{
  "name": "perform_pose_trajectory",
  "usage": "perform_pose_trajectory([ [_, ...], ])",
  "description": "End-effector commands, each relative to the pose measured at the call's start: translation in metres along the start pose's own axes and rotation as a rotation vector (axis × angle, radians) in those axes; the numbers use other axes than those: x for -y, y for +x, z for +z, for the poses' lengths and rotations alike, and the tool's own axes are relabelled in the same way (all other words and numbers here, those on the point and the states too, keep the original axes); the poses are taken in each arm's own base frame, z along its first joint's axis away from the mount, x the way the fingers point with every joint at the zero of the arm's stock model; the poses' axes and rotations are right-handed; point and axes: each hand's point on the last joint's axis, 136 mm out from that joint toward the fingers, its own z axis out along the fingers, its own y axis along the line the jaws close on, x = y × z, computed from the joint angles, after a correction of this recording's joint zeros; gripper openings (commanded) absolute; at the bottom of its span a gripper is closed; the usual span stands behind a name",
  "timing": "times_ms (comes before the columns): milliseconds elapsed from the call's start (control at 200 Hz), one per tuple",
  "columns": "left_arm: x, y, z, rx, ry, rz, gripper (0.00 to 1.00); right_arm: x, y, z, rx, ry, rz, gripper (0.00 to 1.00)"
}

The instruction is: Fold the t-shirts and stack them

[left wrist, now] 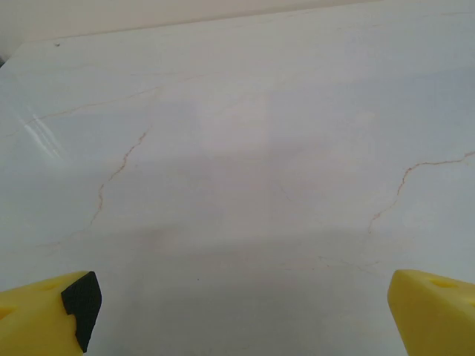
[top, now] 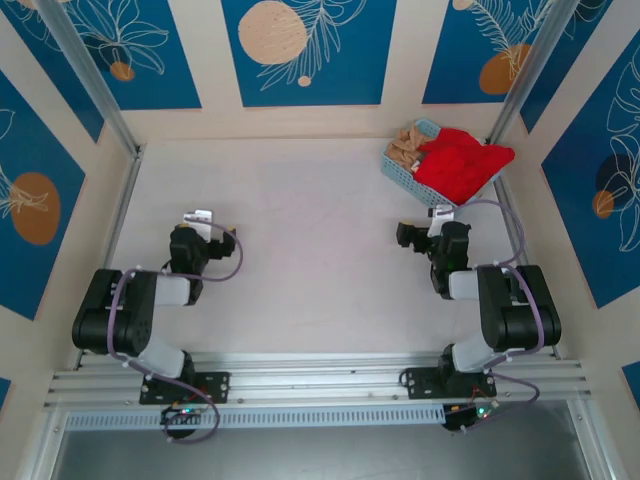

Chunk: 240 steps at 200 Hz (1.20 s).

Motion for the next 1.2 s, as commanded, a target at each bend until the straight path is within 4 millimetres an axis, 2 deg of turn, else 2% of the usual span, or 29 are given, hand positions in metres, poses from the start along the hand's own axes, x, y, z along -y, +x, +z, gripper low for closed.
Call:
perform_pose_trajectory([
  [0, 0.000, -0.002, 0.001, 0.003, 0.010, 0.008, 1.00, 0.001, -0.012, 0.002, 0.035, -0.001, -0.021, 1.00],
  [545, 0.000, -0.002, 0.001, 0.003, 0.010, 0.005, 1.00, 0.001, -0.013, 0.002, 0.042, 0.000, -0.022, 0.99],
  [630, 0.000, -0.018, -0.005, -0.008, 0.019, 0.013, 1.00, 0.006, -0.036, -0.009, 0.025, 0.102, -0.026, 0.99],
  [660, -0.003, -0.028, -0.008, -0.042, -0.001, 0.016, 1.00, 0.004, -0.051, -0.015, 0.024, 0.128, -0.037, 0.99],
  [700, -0.010, -0.052, -0.016, -0.039, -0.054, -0.012, 1.00, -0.004, -0.082, -0.026, 0.094, 0.120, -0.015, 1.00],
  [750, -0.010, -0.090, -0.030, 0.051, -0.076, -0.031, 1.00, -0.012, -0.121, -0.036, 0.163, 0.099, 0.037, 0.99],
  [795, -0.011, -0.123, -0.043, 0.138, -0.117, -0.041, 1.00, -0.011, -0.149, -0.039, 0.138, 0.114, 0.119, 1.00],
  [820, -0.020, -0.133, -0.047, 0.139, -0.173, -0.119, 1.00, -0.012, -0.161, -0.038, 0.089, 0.102, 0.156, 0.99],
  [850, -0.036, -0.133, -0.054, 0.057, -0.262, -0.230, 1.00, -0.011, -0.163, -0.035, 0.000, 0.095, 0.217, 1.00],
  [870, -0.045, -0.130, -0.060, -0.018, -0.308, -0.313, 1.00, -0.008, -0.174, -0.036, -0.043, 0.113, 0.287, 1.00],
  [880, -0.048, -0.124, -0.062, -0.063, -0.332, -0.350, 1.00, -0.004, -0.173, -0.034, -0.077, 0.135, 0.330, 1.00],
  [910, -0.062, -0.127, -0.073, -0.127, -0.425, -0.470, 1.00, 0.008, -0.171, -0.033, -0.168, 0.214, 0.441, 1.00],
  [920, -0.066, -0.128, -0.073, -0.127, -0.450, -0.494, 1.00, 0.012, -0.166, -0.032, -0.202, 0.239, 0.476, 1.00],
  [940, -0.070, -0.128, -0.071, -0.142, -0.462, -0.542, 1.00, 0.015, -0.172, -0.029, -0.232, 0.245, 0.513, 1.00],
  [965, -0.066, -0.129, -0.061, -0.170, -0.402, -0.597, 1.00, 0.014, -0.178, -0.022, -0.262, 0.210, 0.526, 1.00],
  [1010, -0.053, -0.137, -0.041, -0.213, -0.253, -0.659, 1.00, 0.019, -0.187, -0.013, -0.274, 0.197, 0.536, 0.94],
  [1095, -0.019, -0.158, -0.020, -0.262, -0.098, -0.634, 1.00, 0.042, -0.196, -0.001, -0.255, 0.221, 0.599, 0.90],
  [1195, 0.033, -0.176, -0.013, -0.281, 0.055, -0.573, 1.00, 0.076, -0.182, 0.020, -0.320, 0.230, 0.742, 0.87],
])
